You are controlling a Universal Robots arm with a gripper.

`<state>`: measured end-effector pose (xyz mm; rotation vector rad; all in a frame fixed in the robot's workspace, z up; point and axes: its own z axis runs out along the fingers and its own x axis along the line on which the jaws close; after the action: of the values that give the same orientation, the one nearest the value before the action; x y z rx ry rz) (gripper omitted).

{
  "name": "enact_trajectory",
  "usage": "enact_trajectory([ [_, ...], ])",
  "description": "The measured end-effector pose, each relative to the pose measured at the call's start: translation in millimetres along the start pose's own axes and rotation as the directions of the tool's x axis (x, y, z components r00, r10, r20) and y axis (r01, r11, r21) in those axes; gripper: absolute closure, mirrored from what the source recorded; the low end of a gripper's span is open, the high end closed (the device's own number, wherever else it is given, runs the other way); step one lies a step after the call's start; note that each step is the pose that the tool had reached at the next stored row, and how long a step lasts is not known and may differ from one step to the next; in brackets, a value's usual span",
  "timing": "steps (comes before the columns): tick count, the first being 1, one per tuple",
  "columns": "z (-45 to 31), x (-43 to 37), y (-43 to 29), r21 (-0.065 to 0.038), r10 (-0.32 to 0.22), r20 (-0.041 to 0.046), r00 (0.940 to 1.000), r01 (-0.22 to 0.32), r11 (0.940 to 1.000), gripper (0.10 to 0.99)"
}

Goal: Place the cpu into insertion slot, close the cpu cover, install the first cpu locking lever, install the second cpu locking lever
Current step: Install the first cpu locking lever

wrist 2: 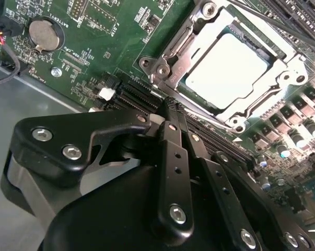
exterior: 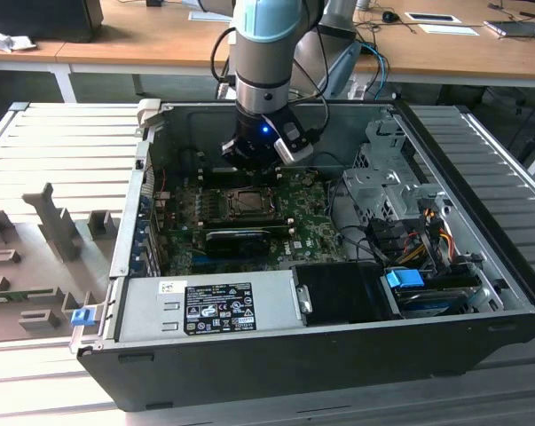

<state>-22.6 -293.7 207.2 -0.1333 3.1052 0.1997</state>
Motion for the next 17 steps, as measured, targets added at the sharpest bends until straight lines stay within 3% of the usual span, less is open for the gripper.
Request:
enact_trajectory([
  [3, 2.3, -0.1, -0.3, 0.004, 0.0, -0.0003, 1.0, 0.0, 1.0, 0.98],
  [6, 4.4, -0.4, -0.6, 0.017, 0.0, -0.0015, 1.0, 0.0, 0.9999, 0.98],
  [9, 5.8, -0.5, -0.8, 0.02, -0.001, -0.0019, 1.0, 0.001, 0.9998, 0.98],
  [17, 5.2, -0.7, -0.6, 0.014, 0.0, -0.0009, 1.0, 0.0, 0.9999, 0.98],
])
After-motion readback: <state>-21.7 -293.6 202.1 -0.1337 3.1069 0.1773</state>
